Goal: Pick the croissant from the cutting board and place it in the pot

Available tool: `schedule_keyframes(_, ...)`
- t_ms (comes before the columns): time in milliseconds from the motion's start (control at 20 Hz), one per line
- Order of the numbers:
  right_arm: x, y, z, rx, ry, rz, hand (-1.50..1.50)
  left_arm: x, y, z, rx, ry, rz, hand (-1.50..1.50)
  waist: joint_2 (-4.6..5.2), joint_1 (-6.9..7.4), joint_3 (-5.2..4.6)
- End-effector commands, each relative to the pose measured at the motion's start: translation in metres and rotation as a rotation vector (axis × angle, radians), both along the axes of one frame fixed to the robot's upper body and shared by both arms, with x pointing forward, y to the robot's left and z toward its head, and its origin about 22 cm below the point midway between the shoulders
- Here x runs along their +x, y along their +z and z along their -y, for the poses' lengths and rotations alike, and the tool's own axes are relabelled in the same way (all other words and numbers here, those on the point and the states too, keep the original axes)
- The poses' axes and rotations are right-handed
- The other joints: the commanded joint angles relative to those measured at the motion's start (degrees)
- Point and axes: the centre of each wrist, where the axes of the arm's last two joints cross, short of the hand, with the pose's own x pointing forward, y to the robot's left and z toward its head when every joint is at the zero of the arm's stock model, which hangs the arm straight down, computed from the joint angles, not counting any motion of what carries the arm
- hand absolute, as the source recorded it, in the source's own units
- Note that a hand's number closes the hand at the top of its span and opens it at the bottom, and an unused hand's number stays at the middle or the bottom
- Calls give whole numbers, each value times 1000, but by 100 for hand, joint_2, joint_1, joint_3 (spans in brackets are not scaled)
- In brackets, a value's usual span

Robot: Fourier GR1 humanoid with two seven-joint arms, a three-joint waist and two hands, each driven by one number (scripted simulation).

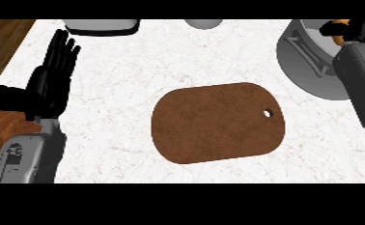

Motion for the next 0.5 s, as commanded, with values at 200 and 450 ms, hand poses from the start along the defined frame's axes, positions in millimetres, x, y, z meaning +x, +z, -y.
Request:
schedule_keyframes(200,-24,-34,48,27,-54,-14,150,8,1,13,-5,-17,21,0,55,121,6)
schedule_keyframes(450,-37,-53,64,254,-41,-31,150,3,3,11,1,-26,20,0,69,141,19)
